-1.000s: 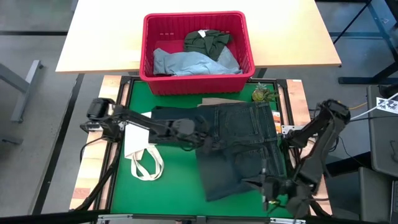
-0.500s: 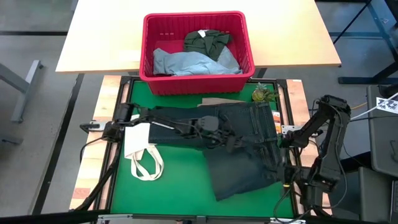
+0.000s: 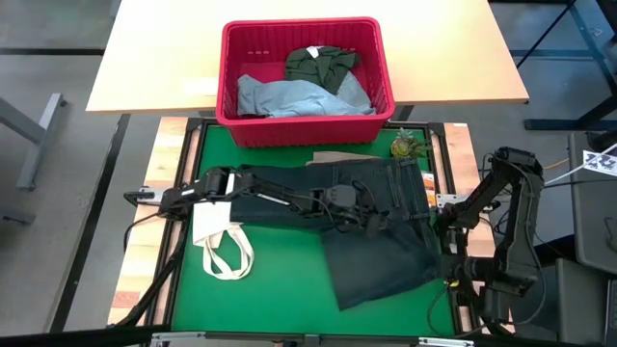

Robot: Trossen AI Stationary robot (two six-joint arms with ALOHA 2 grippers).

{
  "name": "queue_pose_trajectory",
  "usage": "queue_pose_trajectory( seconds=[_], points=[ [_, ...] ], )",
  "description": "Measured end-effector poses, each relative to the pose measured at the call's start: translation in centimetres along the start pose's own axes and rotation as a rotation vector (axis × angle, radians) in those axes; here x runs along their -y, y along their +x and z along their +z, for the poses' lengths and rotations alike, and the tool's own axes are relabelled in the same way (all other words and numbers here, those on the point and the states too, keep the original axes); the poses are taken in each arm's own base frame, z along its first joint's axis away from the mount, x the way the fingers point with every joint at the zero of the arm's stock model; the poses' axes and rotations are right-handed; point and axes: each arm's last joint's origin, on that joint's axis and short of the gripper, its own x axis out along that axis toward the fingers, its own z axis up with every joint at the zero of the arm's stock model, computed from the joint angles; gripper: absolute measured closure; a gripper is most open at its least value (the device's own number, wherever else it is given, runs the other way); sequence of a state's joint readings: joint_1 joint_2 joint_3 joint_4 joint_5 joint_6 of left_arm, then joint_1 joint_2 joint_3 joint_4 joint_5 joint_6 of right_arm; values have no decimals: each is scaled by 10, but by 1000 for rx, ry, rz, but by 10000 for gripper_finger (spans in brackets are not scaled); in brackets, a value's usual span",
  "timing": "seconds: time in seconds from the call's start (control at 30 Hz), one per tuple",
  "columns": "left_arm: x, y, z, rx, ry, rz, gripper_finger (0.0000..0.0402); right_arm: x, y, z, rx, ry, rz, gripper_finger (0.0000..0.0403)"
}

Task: Fold Laundry from Bin
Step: Fold the dark blue jeans

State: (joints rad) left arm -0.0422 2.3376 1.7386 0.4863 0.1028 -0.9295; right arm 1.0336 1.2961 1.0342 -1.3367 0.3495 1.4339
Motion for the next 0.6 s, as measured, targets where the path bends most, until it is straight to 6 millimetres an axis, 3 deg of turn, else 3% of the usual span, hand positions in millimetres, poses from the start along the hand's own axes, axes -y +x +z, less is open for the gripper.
queue_pose_trajectory(
  seconds=[0.23,0.6],
  points=[
    [1,1,-5,25,124,35,389,-6,9,-5,-94,69,64,393],
    [5,2,-11,41,290,59,389,-14,9,-7,-172,213,134,392]
  ],
)
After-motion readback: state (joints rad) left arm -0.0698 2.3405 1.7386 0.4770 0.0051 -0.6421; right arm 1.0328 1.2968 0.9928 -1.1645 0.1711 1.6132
